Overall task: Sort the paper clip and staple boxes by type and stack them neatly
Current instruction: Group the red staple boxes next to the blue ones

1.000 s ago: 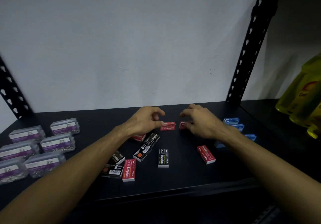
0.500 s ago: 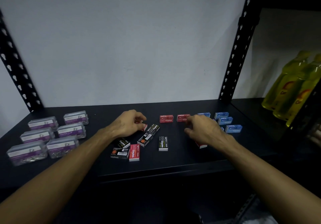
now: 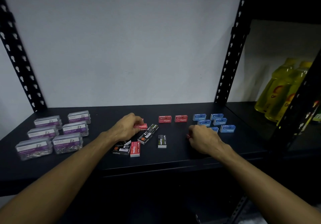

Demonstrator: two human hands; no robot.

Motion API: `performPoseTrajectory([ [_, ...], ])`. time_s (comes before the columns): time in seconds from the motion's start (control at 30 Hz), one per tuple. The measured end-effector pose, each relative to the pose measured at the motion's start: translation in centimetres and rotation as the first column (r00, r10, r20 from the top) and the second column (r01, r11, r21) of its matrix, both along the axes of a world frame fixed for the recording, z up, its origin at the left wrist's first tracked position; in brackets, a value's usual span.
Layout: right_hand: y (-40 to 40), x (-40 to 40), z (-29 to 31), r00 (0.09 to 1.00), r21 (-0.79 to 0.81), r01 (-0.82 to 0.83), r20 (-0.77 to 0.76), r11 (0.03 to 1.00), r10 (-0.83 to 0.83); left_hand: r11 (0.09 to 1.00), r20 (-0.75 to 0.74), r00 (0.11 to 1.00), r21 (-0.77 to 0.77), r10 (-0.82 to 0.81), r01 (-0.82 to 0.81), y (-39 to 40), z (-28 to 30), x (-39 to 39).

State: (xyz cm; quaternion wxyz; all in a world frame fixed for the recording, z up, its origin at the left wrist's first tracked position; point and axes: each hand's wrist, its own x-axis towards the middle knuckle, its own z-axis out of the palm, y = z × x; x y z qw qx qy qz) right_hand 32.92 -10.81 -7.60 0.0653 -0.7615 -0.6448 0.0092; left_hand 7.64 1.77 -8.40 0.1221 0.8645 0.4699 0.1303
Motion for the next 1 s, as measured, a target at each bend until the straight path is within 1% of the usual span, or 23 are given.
performPoseTrajectory([
  [0.13, 0.1, 0.3, -0.1, 0.977, 0.020, -0.073, -0.200, 0.997, 0.075, 0.998, 0.008, 1.000, -0.054, 0.024, -0.024, 0.5, 0.0, 0.0],
  [0.23, 0.4, 0.8, -0.5, 0.956, 0.029, -0.074, -0.281, 0.997, 0.079, 0.993, 0.012, 1.000, -0.112, 0.026, -0.025, 1.0, 0.0, -0.1],
  [0.3, 0.5, 1.0, -0.6, 0.950, 0.040, -0.093, -0.294, 0.995, 0.101, 0.990, 0.017, 1.000, -0.136, 0.026, -0.024, 1.3, 0.1, -0.1],
  [0.5, 0.7, 1.3, -0.8, 0.937, 0.082, -0.135, -0.314, 0.988, 0.154, 0.989, 0.053, 0.999, -0.145, 0.006, 0.002, 1.9, 0.2, -0.1],
  [0.77, 1.1, 1.7, -0.7, 0.892, 0.076, -0.153, -0.419, 0.985, 0.171, 0.979, 0.106, 0.994, -0.203, 0.001, 0.021, 1.8, 0.3, -0.3],
  [1.0, 1.0, 1.8, -0.5, 0.900, 0.044, -0.148, -0.408, 0.988, 0.153, 0.973, 0.116, 0.993, -0.227, -0.011, 0.038, 2.0, 0.5, -0.3],
])
